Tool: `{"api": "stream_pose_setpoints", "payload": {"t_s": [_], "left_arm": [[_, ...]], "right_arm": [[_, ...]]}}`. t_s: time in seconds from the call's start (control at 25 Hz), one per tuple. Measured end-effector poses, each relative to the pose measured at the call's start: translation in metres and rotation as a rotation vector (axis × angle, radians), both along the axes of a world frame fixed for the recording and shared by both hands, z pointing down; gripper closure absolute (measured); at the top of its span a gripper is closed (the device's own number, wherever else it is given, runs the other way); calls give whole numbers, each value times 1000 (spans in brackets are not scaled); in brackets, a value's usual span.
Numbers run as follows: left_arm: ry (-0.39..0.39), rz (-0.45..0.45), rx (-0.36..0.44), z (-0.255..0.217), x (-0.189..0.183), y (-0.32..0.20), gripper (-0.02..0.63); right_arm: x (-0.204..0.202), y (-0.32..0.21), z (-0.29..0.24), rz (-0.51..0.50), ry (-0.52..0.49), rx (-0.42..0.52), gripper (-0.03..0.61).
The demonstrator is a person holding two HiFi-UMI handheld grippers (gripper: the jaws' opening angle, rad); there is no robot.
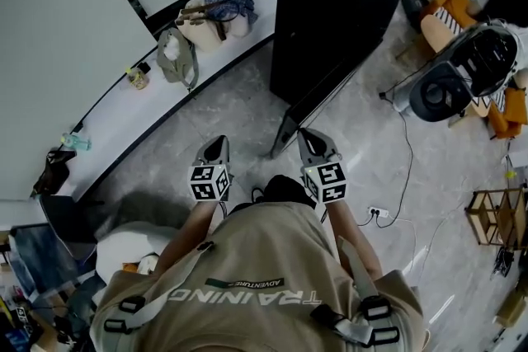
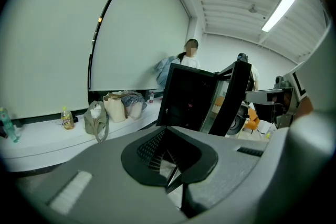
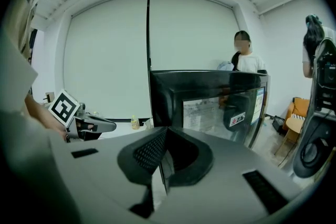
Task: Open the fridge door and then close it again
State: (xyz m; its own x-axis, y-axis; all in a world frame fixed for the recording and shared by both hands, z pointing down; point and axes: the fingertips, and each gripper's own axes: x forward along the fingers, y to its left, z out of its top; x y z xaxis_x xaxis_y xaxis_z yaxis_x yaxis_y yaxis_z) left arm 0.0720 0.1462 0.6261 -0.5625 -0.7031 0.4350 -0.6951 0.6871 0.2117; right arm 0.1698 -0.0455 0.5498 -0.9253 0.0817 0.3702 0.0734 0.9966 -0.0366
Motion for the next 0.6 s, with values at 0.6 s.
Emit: {"api": "stream_pose_setpoints", "payload": {"t_s": [0.6], "left_arm": [[22, -48, -24, 5, -37, 4, 614]], "right_arm": [[-51, 12, 3, -89, 4, -19, 583]]}}
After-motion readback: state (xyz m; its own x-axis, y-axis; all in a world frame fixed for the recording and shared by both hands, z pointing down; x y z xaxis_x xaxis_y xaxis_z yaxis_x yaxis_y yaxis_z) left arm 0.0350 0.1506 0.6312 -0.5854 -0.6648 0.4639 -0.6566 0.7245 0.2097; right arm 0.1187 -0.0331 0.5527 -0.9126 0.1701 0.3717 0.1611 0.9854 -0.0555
